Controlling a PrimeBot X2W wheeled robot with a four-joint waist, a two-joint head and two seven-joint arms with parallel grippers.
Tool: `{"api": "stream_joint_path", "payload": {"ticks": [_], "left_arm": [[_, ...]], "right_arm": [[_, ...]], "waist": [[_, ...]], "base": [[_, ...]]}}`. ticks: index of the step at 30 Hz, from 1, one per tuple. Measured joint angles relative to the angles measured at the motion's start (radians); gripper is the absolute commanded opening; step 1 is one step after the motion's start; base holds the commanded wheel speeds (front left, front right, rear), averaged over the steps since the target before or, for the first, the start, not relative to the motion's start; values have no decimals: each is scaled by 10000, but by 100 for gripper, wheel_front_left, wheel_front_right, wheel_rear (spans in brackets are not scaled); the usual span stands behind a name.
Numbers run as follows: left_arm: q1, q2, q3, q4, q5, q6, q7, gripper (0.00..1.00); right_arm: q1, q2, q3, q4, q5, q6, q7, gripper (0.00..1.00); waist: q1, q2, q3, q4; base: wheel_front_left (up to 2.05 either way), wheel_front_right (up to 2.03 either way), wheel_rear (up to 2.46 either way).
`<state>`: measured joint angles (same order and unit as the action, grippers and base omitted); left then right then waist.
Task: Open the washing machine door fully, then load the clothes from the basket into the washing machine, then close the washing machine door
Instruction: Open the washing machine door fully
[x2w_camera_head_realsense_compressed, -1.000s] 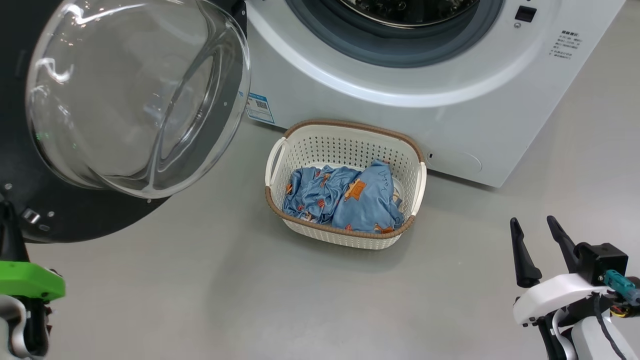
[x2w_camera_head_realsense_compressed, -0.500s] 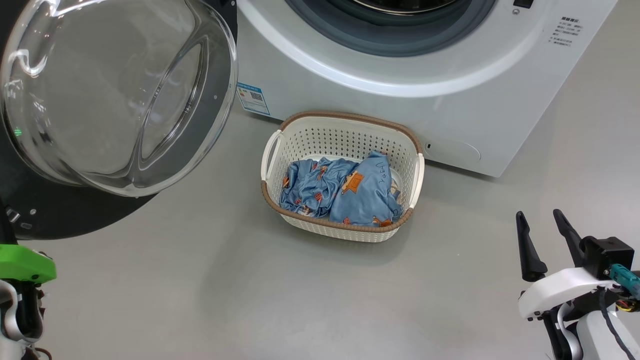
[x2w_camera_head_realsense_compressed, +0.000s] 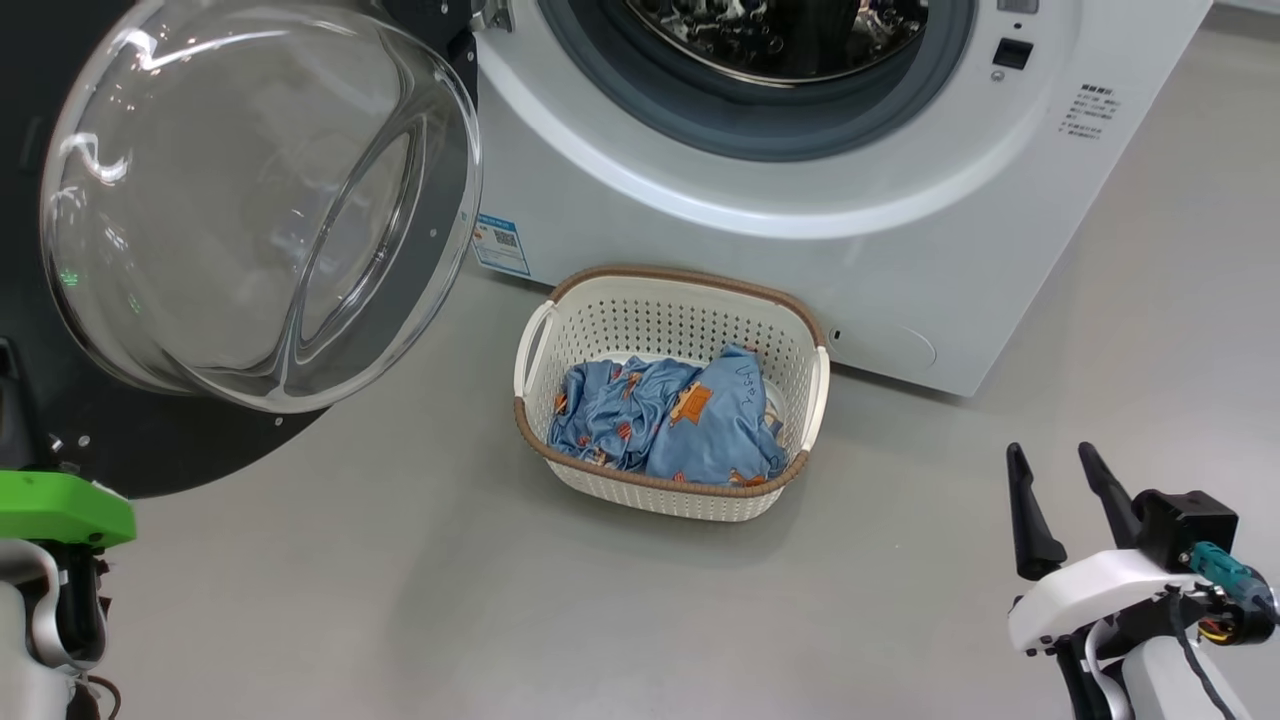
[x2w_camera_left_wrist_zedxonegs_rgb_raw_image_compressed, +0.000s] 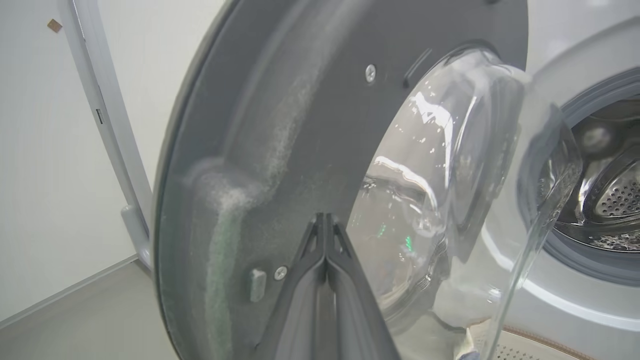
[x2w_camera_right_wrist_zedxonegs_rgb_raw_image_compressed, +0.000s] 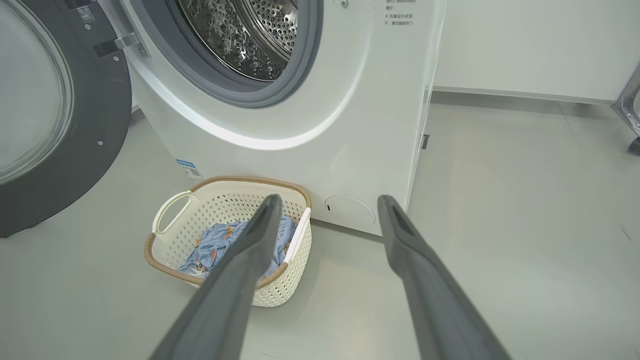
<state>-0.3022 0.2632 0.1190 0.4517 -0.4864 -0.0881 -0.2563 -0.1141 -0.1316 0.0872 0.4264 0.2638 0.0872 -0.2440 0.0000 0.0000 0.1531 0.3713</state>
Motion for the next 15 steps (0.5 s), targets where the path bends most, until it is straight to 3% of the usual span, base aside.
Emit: {"api": "stream_joint_path", "payload": {"ticks": [11, 13, 14, 15], "left_arm": [[438, -198, -119, -1254, 596, -140, -2, 0], [585, -247, -173, -1496, 683, -184, -2, 47], [664, -259, -207, -1590, 729, -186, -2, 81], [766, -280, -249, -1707, 788, -205, -2, 100]], "right_arm": [[51, 255, 188, 221, 4, 15, -4, 100], [69, 328, 203, 242, 12, 46, -6, 100], [83, 355, 211, 253, 35, 46, -13, 100], [113, 360, 219, 263, 69, 48, -13, 100]], "waist": [[0, 0, -615, -410], [0, 0, -707, -534], [-1, 0, -749, -600], [0, 0, -792, -669]], "base": [[0, 0, 0], [0, 0, 0], [0, 0, 0], [0, 0, 0]]}}
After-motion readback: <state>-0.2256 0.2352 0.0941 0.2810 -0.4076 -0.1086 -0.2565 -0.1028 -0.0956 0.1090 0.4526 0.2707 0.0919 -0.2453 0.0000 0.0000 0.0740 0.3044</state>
